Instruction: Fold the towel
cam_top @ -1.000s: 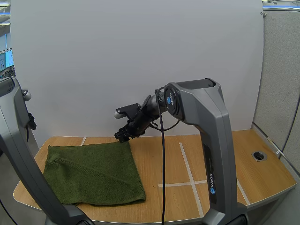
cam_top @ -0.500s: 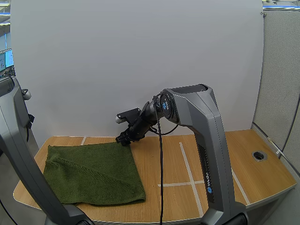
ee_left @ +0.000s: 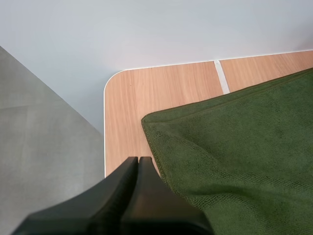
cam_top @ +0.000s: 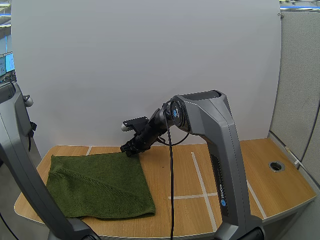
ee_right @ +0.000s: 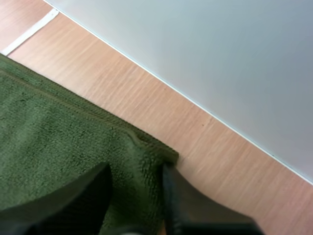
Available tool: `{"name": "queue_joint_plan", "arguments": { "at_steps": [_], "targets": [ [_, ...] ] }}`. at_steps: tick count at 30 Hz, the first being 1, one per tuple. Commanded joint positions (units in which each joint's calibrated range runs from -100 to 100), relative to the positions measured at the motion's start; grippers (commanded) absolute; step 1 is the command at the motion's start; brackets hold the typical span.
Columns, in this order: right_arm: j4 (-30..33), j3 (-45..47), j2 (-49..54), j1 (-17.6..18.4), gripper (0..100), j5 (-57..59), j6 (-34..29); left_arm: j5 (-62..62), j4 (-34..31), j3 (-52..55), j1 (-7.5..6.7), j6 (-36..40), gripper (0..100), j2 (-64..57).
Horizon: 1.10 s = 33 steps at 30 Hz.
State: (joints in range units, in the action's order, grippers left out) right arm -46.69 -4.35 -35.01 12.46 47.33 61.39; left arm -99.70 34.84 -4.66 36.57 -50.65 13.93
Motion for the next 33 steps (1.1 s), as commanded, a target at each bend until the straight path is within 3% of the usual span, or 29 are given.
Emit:
{"name": "queue_joint_plan", "arguments": {
  "at_steps": [1, 2, 3, 24, 33],
  "targets": [
    [-0.1, -0.2, 0.3, 0.0, 14, 1.9, 0.1, -0.3, 1.3, 0.1, 0.01, 0.6, 0, -0.7],
    [0.5, -0.2, 0.3, 0.0, 2, 1.9, 0.1, -0.3, 1.3, 0.1, 0.01, 0.6, 0, -0.7],
    [1.4, -0.2, 0.3, -0.2, 0, 2.1, 0.0, -0.3, 1.3, 0.1, 0.01, 0.6, 0, -0.7],
    [10.0, -0.1, 7.0, -9.2, 0, 16.3, -5.5, -0.3, 3.0, 0.1, 0.01, -1.1, 0, -0.7],
    [19.4, 1.8, 7.8, -11.0, 0, 19.6, -9.7, -0.3, 4.0, 0.1, -0.12, -1.6, 0, -0.7]
  ]
}}
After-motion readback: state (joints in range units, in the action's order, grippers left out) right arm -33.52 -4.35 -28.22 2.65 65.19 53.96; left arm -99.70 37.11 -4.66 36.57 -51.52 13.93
